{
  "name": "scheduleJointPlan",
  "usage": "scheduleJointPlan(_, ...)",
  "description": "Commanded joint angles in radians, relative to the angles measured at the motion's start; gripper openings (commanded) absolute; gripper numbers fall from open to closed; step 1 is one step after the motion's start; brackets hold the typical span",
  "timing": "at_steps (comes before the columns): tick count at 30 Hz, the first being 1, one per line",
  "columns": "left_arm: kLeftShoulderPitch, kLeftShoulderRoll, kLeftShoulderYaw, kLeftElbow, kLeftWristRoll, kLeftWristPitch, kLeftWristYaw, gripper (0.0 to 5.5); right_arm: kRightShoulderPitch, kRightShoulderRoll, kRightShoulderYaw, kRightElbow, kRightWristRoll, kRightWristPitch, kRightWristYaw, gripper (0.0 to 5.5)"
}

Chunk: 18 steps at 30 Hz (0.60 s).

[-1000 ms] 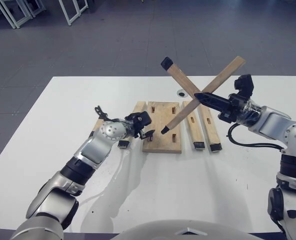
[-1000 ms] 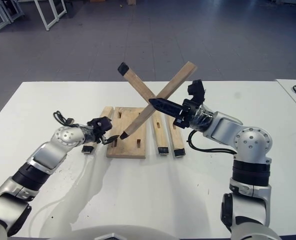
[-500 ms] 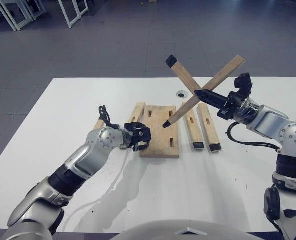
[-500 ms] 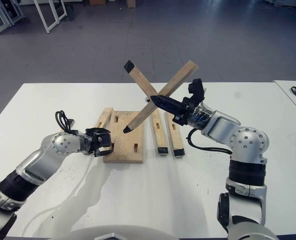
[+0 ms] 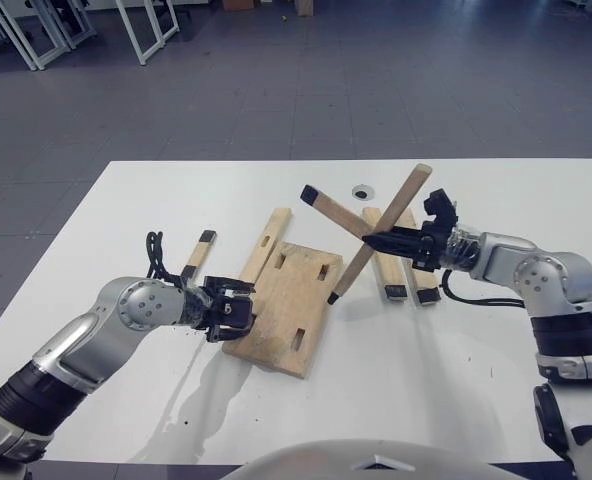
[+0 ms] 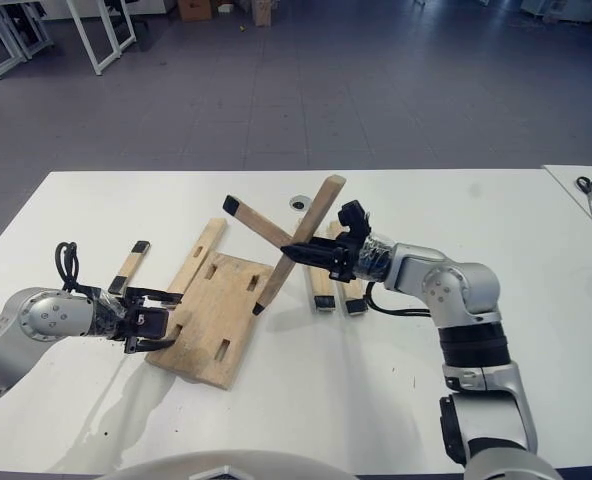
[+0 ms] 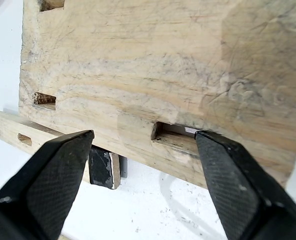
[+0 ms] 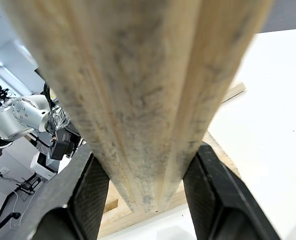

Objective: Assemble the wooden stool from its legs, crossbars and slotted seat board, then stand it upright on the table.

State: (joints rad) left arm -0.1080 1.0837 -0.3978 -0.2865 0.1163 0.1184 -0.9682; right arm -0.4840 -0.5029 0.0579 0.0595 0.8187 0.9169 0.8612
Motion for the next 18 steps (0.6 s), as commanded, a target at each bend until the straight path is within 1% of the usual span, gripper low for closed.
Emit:
scheduleJointPlan(1,0.067,-0.019,-0.070,0.083,0.066,0.025,-0.054,3.75,-0.110,0.033,0.020,0.088,-0.070,-0.063,0.049,2.02)
scheduleJointPlan(4,0.062,-0.024,-0.070,0.096,0.070,0.011,-0.058,3.75,-0.179,0.051,0.016,0.152,-0.104,-0.086,0.080,2.02)
scheduleJointPlan(8,0.062,-0.033,-0.070,0.093,0.072,0.008,-0.059,3.75,-0.227,0.090,0.071,0.278,-0.191,-0.157,0.149,2.02)
scheduleJointPlan(12,0.052,-0.038,-0.068,0.099,0.079,0.004,-0.065,3.75,-0.271,0.139,0.132,0.502,-0.337,-0.326,0.208,2.02)
scheduleJointPlan(18,0.037,-0.050,-0.065,0.101,0.087,0.001,-0.077,3.75,-0.373,0.166,0.189,0.809,-0.516,-0.589,0.263,2.02)
